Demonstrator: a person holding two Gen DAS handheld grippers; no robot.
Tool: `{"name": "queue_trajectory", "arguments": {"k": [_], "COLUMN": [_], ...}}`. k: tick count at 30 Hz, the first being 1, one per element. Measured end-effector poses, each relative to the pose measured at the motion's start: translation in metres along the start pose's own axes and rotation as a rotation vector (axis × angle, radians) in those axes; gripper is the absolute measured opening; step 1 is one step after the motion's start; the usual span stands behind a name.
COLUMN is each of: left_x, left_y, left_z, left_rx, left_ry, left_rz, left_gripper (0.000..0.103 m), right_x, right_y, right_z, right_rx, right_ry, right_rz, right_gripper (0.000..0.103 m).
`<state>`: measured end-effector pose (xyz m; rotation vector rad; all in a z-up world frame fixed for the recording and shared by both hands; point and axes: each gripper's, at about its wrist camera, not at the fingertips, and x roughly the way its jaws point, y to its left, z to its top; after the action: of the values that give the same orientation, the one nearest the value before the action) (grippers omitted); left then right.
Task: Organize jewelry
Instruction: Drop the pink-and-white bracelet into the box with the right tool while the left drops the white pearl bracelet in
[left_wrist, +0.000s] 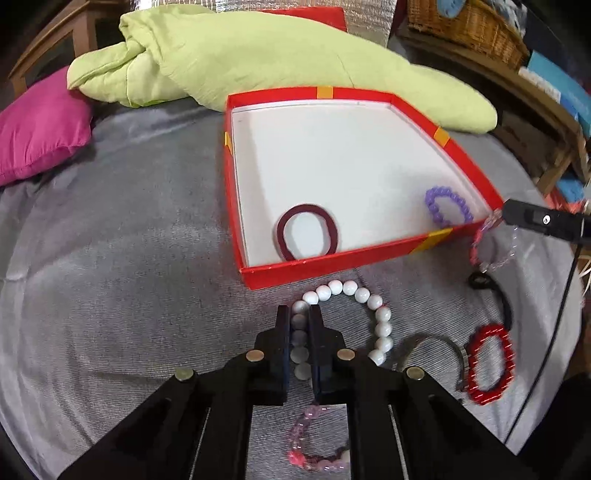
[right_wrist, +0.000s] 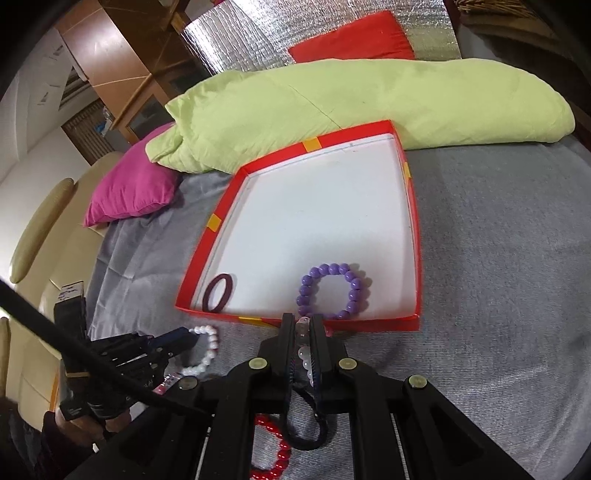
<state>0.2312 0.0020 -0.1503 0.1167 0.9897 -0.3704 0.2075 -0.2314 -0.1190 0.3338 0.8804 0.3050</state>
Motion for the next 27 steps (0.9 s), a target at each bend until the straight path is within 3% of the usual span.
{"name": "queue_trajectory", "arguments": {"k": [8, 13, 19, 27], "left_x": [-0.051, -0.059, -0.041, -0.007], "left_y": [-0.01, -0.014, -0.022, -0.037], "left_z": [0.012, 0.029, 0.059, 0.083], "left_rx": [0.045, 0.02, -0.055, -0.127], "left_ry": [-0.161, -0.25, -0.282, -0.26], "left_rz": [-0.121, -0.141, -0.126, -0.163], "left_gripper": [0.01, 0.01, 0.01, 0.01], "right_x": [-0.02, -0.018, 0.015, 0.051], "right_y": [0.021, 0.03, 0.027, -0.008], "right_z": [0.011, 0.028, 0.047, 0.075], "right_rx": [-0.029, -0.02, 0.008, 0.11], "right_ry": [-0.114, -0.173, -0.157, -0.144], "right_rz": [0.11, 0.139, 0.067, 0.007], "right_gripper": [0.009, 0.009, 0.009, 0.009]}}
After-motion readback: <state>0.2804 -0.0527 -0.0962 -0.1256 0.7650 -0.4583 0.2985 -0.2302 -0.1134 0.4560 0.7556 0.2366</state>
